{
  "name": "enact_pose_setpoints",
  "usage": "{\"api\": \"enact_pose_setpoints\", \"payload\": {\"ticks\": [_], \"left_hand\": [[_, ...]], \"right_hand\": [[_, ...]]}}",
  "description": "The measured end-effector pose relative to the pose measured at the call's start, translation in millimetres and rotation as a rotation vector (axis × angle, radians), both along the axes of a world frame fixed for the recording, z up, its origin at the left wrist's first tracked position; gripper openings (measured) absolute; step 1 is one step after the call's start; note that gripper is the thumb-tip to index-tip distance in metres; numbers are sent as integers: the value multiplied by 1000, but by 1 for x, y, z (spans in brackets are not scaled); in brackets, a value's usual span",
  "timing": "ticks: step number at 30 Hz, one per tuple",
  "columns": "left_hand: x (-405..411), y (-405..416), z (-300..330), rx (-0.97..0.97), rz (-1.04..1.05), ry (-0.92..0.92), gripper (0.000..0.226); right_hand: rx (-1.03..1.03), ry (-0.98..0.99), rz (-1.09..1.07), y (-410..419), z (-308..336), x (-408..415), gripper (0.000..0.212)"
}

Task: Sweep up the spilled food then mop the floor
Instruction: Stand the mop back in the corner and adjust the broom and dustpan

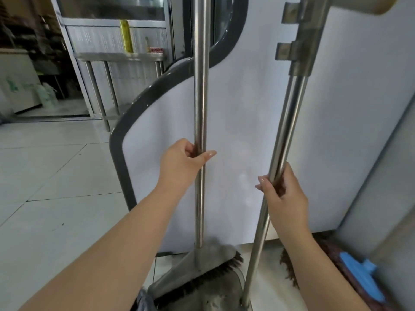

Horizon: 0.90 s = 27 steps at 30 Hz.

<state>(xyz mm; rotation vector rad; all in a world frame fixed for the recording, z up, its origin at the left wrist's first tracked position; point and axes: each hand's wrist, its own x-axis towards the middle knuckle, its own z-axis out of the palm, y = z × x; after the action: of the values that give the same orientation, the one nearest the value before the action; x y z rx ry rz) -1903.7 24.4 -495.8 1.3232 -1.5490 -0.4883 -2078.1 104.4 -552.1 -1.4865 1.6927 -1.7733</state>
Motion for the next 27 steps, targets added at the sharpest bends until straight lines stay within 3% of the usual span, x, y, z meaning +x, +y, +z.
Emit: {"api": "enact_pose_setpoints", "payload": {"ticks": [2,8,10,12,13,16,20,24,25,27], "left_hand": [[1,2,-5,8,-20,7,40],[2,-1,3,36,-182,-87,33],[0,-3,7,87,-283,-89,35],[-3,-2,8,130,-347,-145,32],[-5,-1,7,149,-375,-162,27],[-15,7,1,189,-482,-179,1],[-27,10,-11,255,-624,-222,13],[-42,9,-33,301,-637,-242,17],[-46,9,-39,306,-635,-258,17],[-51,8,-49,318,-639,-288,14]], "right_hand": [[0,22,34,1,2,-7,8],[-28,62,74,-3,19,-30,16],[-27,39,86,-8,22,-41,5],[-8,-4,60,-13,18,-57,20],[-7,-21,28,-13,16,-65,26],[-16,-10,-59,-9,10,-90,13],[9,-3,-85,-6,13,-101,18],[62,1,-144,1,3,-95,14],[109,1,-155,4,1,-91,18],[158,14,-226,12,-7,-82,53]]}}
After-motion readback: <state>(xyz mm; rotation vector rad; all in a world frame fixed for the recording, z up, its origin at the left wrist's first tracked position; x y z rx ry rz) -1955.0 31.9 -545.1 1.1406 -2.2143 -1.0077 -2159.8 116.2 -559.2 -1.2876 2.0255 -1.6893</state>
